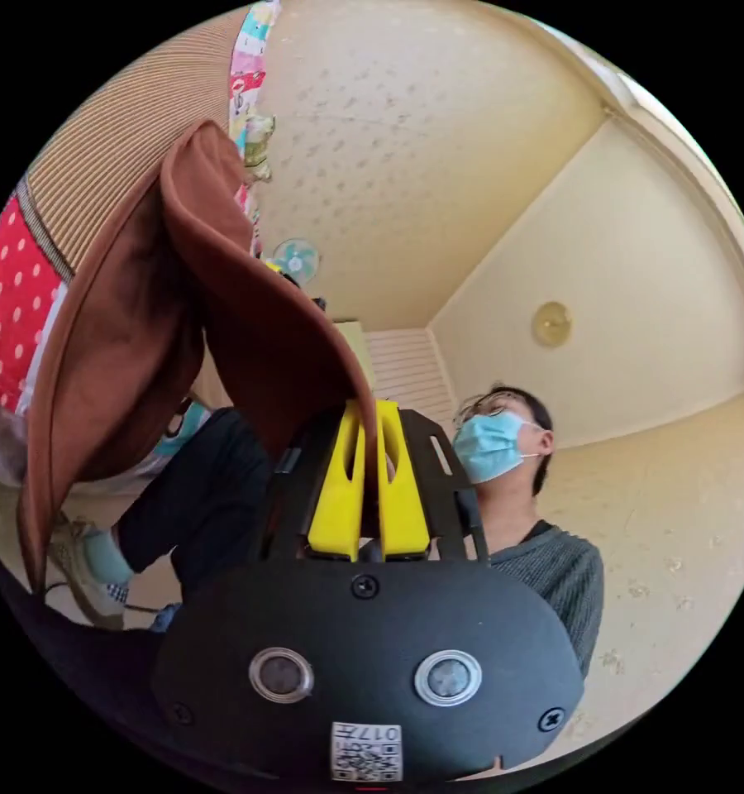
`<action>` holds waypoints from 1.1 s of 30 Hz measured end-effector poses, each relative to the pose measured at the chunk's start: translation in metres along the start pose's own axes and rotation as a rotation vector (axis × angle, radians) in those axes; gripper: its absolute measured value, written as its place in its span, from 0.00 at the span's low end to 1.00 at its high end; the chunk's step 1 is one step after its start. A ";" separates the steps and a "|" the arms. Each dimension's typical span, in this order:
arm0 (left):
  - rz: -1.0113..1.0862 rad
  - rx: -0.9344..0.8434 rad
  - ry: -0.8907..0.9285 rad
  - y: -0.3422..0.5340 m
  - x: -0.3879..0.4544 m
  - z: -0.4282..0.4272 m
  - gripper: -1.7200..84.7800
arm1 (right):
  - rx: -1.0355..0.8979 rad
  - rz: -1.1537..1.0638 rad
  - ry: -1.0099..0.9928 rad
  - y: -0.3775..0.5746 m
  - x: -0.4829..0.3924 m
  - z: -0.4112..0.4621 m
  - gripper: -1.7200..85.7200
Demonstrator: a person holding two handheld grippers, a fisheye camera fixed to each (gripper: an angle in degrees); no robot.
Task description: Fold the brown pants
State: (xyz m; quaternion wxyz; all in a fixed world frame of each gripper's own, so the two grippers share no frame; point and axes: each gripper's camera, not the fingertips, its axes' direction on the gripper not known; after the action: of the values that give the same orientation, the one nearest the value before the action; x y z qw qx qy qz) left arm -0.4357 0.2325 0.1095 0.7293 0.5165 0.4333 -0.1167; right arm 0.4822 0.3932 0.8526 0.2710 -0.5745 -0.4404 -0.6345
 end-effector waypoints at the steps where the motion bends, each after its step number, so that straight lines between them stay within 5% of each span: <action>1: 0.071 0.143 0.161 -0.016 0.004 -0.019 0.02 | 0.022 -0.017 0.001 -0.002 -0.003 -0.002 0.13; 3: 0.150 0.354 0.244 -0.038 0.006 -0.055 0.03 | 0.059 -0.039 0.022 -0.011 -0.008 -0.004 0.12; 5: 0.141 0.529 0.067 -0.051 0.012 -0.093 0.05 | 0.028 -0.027 0.023 -0.018 -0.008 0.005 0.13; 7: -0.011 0.714 -0.408 -0.042 0.026 -0.124 0.10 | -0.011 -0.011 0.029 -0.025 -0.009 0.018 0.13; 9: -0.047 0.768 -0.663 -0.028 0.034 -0.119 0.11 | -0.081 0.016 0.049 -0.036 -0.011 0.038 0.14; 15: -0.063 0.372 -1.121 0.015 -0.014 -0.028 0.16 | -0.331 0.019 0.177 -0.074 -0.033 0.090 0.15; 19: -0.070 0.077 -1.213 0.026 -0.061 0.028 0.22 | -0.450 0.008 0.259 -0.090 -0.048 0.124 0.16; 23: -0.124 -0.167 -1.369 0.001 -0.098 0.065 0.18 | -0.615 -0.054 0.433 -0.098 -0.070 0.174 0.14; 25: -0.198 -0.383 -1.364 -0.014 -0.131 0.087 0.08 | -0.666 -0.093 0.540 -0.100 -0.082 0.193 0.09; 30: -0.114 -0.797 -1.134 -0.012 -0.138 0.139 0.05 | -0.745 -0.121 0.645 -0.114 -0.091 0.201 0.05; 33: -0.268 -0.760 -1.314 -0.013 -0.140 0.122 0.07 | -0.792 -0.023 0.606 -0.124 -0.066 0.201 0.05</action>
State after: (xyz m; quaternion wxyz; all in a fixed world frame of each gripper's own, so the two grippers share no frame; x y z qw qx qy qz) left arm -0.4648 0.0833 0.2172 0.9437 -0.0016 -0.0199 -0.3301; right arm 0.4877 0.6150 0.7479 0.1408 -0.4180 -0.0735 -0.8945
